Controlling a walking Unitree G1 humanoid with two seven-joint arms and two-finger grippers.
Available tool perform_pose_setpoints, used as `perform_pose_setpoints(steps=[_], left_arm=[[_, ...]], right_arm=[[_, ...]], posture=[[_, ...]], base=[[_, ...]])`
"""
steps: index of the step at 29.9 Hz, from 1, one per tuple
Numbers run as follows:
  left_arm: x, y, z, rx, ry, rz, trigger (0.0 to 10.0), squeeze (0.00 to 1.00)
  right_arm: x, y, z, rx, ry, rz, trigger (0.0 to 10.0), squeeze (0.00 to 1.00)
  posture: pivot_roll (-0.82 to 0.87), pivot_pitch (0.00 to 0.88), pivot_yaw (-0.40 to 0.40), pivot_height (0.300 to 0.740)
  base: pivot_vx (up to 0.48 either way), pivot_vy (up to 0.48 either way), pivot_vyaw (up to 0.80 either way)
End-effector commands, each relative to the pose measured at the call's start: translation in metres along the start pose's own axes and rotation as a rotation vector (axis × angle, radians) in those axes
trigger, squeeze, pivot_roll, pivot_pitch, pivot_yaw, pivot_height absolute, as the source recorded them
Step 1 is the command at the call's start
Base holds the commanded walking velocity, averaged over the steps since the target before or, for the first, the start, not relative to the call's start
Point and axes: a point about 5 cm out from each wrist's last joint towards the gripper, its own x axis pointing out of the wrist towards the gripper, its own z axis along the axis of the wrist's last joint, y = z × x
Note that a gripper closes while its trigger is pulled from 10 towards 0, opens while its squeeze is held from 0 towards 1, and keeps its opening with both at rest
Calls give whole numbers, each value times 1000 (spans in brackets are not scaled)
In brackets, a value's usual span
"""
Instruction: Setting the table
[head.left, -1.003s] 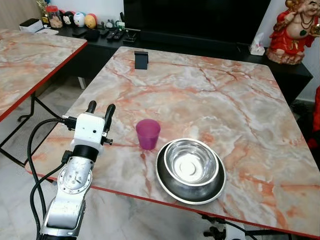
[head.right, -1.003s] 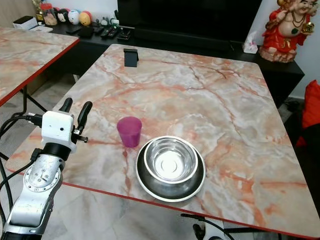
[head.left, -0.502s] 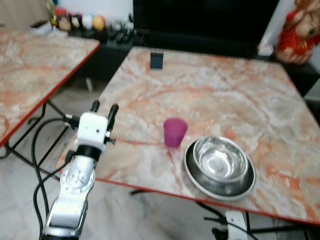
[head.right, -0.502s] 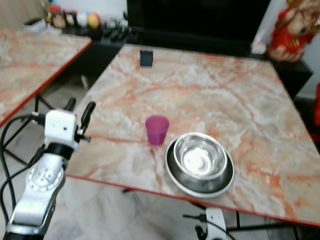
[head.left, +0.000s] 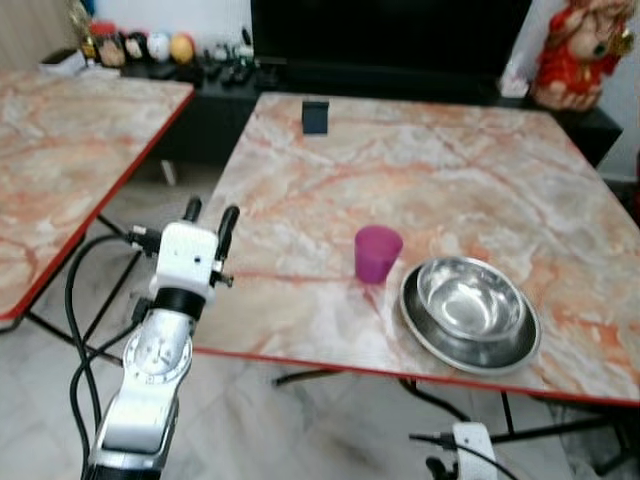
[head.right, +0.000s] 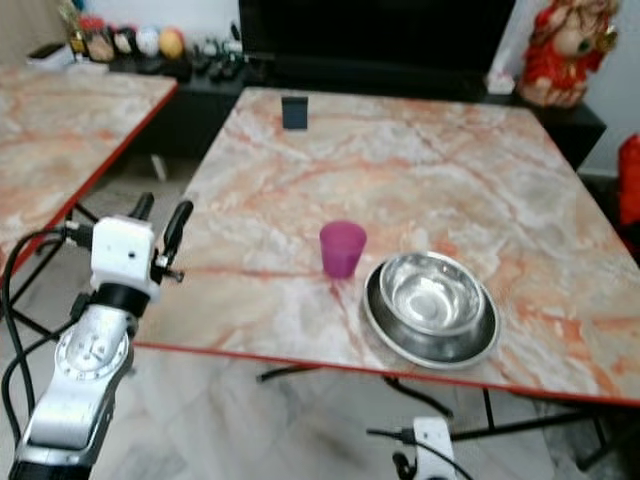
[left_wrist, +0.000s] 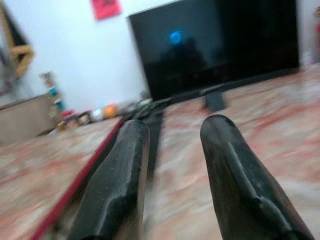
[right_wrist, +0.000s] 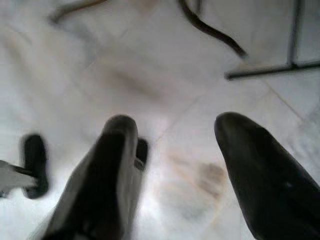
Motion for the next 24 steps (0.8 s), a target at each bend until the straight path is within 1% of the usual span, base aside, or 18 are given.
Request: perform_pose_setpoints(steps=[1, 24], left_arm=[[1, -2, 1, 9, 3, -5, 10000, 0], [2, -2, 1, 10, 2, -4, 10000, 0]], right_arm=[[0, 1, 1, -2, -8, 3, 10000, 0], [0, 1, 2, -3, -7, 3, 10000, 0]], posture=[[67, 0, -50, 740], [71, 0, -52, 740]], base=[[0, 281, 0], [0, 286, 0]])
